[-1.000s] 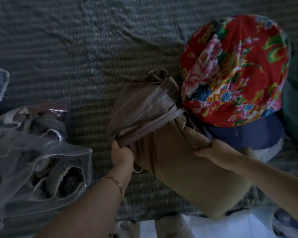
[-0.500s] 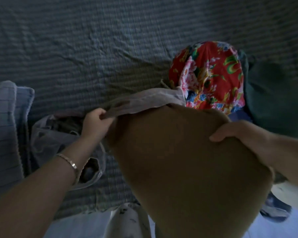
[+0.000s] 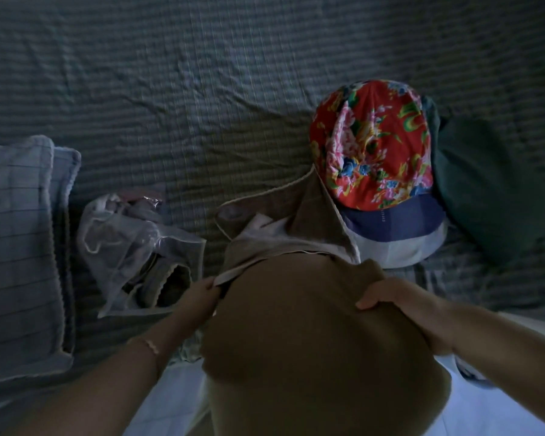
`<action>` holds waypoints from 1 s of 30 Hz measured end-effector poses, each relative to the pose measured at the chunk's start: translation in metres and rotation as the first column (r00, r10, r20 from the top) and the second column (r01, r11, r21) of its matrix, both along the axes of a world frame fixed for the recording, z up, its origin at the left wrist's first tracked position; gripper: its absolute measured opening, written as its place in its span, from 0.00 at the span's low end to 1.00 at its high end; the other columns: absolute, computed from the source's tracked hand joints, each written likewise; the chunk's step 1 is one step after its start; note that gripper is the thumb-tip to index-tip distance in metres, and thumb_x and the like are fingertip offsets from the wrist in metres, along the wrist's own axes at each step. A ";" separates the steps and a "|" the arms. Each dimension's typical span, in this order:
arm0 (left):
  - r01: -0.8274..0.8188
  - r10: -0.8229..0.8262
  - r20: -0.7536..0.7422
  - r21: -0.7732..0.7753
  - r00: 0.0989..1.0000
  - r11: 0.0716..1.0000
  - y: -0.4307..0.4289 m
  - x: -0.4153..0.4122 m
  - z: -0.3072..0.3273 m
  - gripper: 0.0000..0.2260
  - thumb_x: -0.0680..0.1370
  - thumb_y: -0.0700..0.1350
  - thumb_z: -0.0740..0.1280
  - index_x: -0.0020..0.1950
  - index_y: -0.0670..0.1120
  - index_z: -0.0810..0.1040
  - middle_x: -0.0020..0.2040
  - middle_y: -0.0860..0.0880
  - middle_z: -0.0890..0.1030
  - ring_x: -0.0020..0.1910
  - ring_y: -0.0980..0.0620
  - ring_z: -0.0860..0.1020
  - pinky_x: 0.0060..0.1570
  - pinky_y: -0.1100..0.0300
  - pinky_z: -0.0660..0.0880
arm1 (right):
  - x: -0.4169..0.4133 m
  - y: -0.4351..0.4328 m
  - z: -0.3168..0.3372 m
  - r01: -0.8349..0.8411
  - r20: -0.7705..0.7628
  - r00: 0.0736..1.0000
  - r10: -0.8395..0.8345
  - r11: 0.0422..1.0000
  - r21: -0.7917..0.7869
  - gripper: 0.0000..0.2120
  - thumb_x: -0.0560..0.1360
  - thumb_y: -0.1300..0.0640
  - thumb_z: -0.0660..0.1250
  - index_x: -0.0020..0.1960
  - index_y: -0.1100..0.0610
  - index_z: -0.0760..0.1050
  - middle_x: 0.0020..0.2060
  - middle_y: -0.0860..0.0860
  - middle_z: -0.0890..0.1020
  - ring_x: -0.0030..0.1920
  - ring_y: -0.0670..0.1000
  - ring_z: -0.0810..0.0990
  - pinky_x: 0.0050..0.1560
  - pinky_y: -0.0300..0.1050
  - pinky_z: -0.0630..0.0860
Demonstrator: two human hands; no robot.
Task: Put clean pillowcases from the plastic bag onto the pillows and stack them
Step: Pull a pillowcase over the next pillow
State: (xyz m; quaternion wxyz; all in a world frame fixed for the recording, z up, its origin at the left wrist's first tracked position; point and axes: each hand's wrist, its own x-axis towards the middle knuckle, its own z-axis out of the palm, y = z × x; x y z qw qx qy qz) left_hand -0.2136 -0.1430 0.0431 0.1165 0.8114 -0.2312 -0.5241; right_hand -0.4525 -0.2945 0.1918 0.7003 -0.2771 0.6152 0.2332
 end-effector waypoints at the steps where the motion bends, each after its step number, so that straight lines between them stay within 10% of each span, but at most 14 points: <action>1: -0.028 0.028 -0.048 0.002 0.998 1.000 0.005 -0.008 0.005 0.13 0.80 0.38 0.59 0.36 0.45 0.76 0.32 0.48 0.78 0.33 0.51 0.72 0.33 0.63 0.68 | -0.002 0.002 -0.002 -0.005 -0.022 1.000 0.005 1.000 -0.012 0.15 0.63 0.59 0.67 0.49 0.60 0.78 0.40 0.63 0.84 0.43 0.62 0.82 0.48 0.51 0.77; 4: -0.058 0.061 -0.174 0.022 0.983 0.998 0.020 -0.020 0.018 0.13 0.73 0.45 0.64 0.28 0.50 0.74 0.25 0.53 0.74 0.30 0.54 0.70 0.36 0.60 0.68 | 0.000 0.012 -0.005 -0.103 -0.048 0.994 0.099 0.989 -0.105 0.10 0.69 0.57 0.67 0.49 0.59 0.78 0.39 0.60 0.84 0.41 0.58 0.82 0.48 0.49 0.78; 7: 0.047 -0.052 -0.113 -0.052 0.992 0.998 0.017 -0.017 0.018 0.15 0.77 0.53 0.63 0.44 0.41 0.78 0.39 0.45 0.80 0.41 0.48 0.77 0.40 0.61 0.70 | 0.009 0.020 -0.010 -0.247 0.019 0.964 0.266 0.919 -0.308 0.02 0.71 0.58 0.67 0.40 0.54 0.78 0.35 0.54 0.82 0.38 0.53 0.81 0.49 0.47 0.78; 15: -0.194 0.175 -0.091 -0.295 0.980 0.936 -0.024 0.004 0.041 0.13 0.79 0.51 0.62 0.41 0.44 0.77 0.38 0.43 0.78 0.37 0.48 0.76 0.38 0.56 0.72 | 0.026 0.018 -0.002 -0.372 0.046 0.835 0.549 0.624 -0.687 0.15 0.68 0.53 0.70 0.46 0.65 0.79 0.42 0.57 0.83 0.44 0.53 0.81 0.47 0.52 0.77; 20: 0.306 -0.283 0.294 -0.034 0.913 0.951 -0.033 0.001 0.014 0.14 0.80 0.50 0.59 0.39 0.43 0.72 0.35 0.44 0.75 0.34 0.49 0.72 0.32 0.57 0.62 | 0.024 0.013 -0.073 -0.610 -0.174 0.748 0.640 0.560 -0.561 0.10 0.72 0.50 0.64 0.36 0.55 0.72 0.32 0.48 0.76 0.37 0.48 0.76 0.38 0.43 0.70; 26: 0.477 -0.585 0.272 0.374 0.764 0.796 -0.054 -0.015 -0.053 0.09 0.77 0.46 0.61 0.54 0.45 0.75 0.56 0.44 0.78 0.56 0.43 0.77 0.49 0.55 0.73 | 0.012 -0.002 -0.217 -0.718 -0.306 0.692 0.654 0.580 -0.384 0.09 0.76 0.50 0.57 0.47 0.54 0.72 0.41 0.49 0.77 0.47 0.52 0.79 0.44 0.43 0.75; 30: 0.454 -0.547 0.454 0.304 0.704 0.837 -0.103 -0.024 -0.075 0.19 0.77 0.47 0.61 0.66 0.46 0.61 0.56 0.45 0.77 0.52 0.43 0.78 0.43 0.54 0.72 | 0.030 -0.034 -0.261 -0.636 -0.312 0.771 0.555 0.654 -0.409 0.38 0.69 0.35 0.62 0.72 0.56 0.60 0.67 0.57 0.64 0.66 0.59 0.66 0.63 0.53 0.68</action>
